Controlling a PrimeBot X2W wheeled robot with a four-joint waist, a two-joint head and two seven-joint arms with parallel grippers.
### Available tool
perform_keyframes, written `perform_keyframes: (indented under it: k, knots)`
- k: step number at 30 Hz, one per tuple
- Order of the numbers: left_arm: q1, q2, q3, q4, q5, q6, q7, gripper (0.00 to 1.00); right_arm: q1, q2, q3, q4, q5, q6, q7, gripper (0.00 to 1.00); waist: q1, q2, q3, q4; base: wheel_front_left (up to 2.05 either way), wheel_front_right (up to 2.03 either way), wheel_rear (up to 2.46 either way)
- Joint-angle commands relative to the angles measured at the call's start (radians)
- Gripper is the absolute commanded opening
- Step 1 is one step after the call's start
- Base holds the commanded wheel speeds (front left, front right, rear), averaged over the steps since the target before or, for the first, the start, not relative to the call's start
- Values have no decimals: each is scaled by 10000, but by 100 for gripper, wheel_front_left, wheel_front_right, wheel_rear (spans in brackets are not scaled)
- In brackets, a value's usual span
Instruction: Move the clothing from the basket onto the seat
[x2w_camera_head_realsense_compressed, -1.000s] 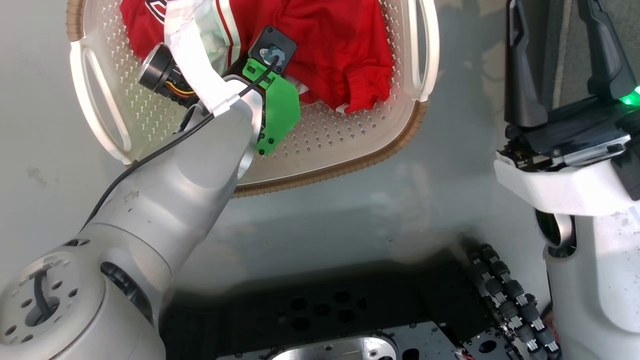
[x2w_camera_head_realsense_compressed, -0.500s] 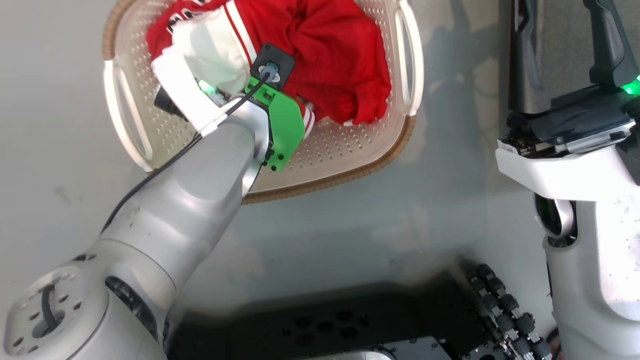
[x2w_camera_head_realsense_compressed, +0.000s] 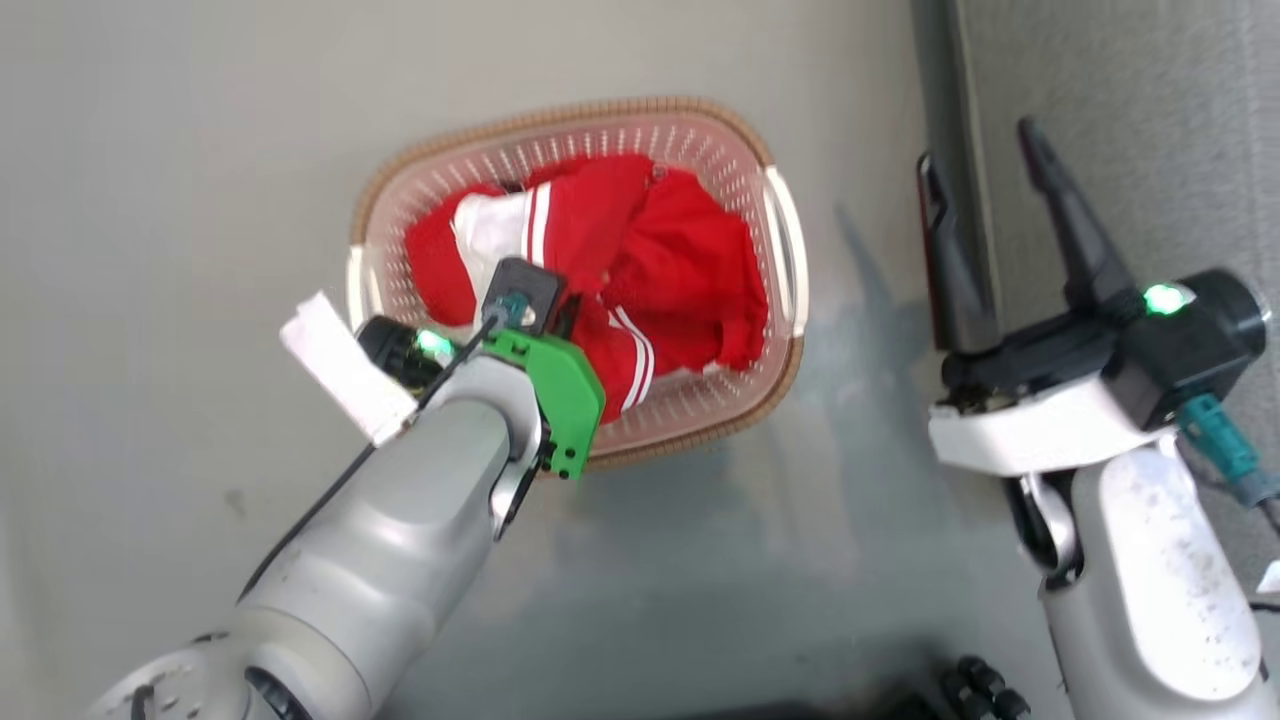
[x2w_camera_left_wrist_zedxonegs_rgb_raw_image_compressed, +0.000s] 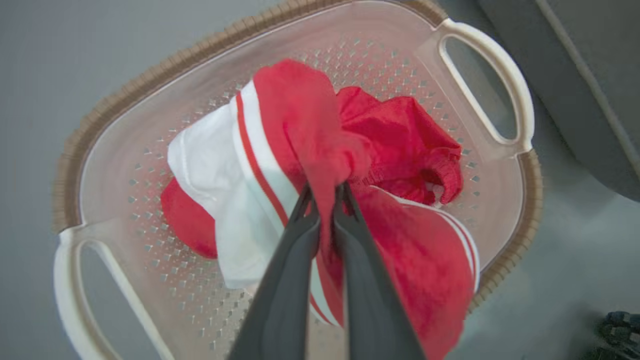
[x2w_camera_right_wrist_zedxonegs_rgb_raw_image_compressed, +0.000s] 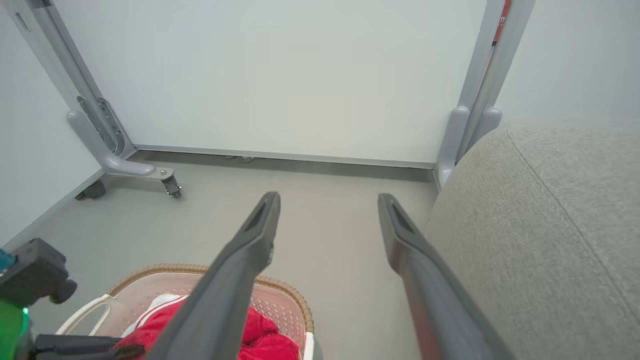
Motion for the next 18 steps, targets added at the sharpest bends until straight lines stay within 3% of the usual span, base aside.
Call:
perform_keyframes:
  k: [1, 9, 18]
  knots:
    - [364, 43, 9, 88, -105, -44, -219, 0, 392, -34, 78, 130, 87, -3, -48, 100, 0, 0, -2392, 320, 0, 0, 0]
    - [1729, 37, 278, -55, -448, -225, -1090, 0, 2059, -36, 610, 711, 317, -3, -48, 100, 0, 0, -4868, 304, 0, 0, 0]
    - [3037, 419, 975, -1598, -149, 317, -1278, 0, 3833, -36, 1135, 1179, 415, -3, -50, 100, 0, 0, -6945, 74, 0, 0, 0]
